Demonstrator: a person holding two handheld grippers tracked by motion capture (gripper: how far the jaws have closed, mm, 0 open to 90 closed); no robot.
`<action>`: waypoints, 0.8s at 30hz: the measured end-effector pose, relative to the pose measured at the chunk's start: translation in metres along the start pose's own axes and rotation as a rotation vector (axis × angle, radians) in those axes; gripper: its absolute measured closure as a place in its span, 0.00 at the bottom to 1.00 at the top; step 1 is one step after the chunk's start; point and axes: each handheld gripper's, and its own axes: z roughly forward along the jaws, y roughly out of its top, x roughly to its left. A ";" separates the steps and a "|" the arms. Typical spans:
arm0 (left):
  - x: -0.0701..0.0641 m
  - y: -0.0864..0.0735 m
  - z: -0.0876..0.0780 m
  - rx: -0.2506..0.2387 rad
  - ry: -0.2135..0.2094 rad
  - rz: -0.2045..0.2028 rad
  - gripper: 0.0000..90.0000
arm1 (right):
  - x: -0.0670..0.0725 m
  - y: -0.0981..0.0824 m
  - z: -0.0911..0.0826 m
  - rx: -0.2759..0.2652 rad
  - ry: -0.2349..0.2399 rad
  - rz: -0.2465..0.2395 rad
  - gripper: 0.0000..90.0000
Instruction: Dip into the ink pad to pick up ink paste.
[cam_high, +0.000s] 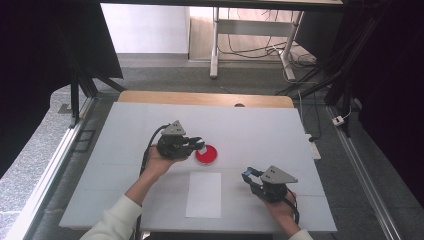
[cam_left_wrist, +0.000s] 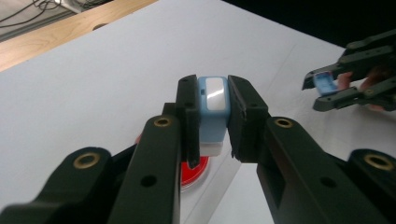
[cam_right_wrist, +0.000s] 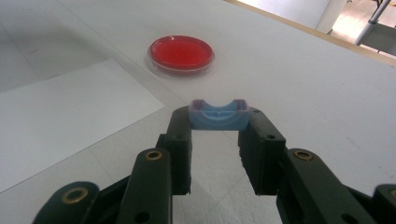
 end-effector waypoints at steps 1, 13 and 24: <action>-0.001 0.000 -0.001 -0.005 -0.006 -0.002 0.83 | 0.000 0.000 0.000 0.000 -0.001 -0.002 0.72; -0.022 0.006 -0.014 -0.017 -0.060 0.038 0.83 | 0.001 0.000 -0.004 0.000 -0.004 -0.014 0.72; -0.034 0.006 -0.023 -0.020 -0.094 0.044 0.83 | 0.002 0.000 -0.005 -0.003 -0.006 -0.016 0.72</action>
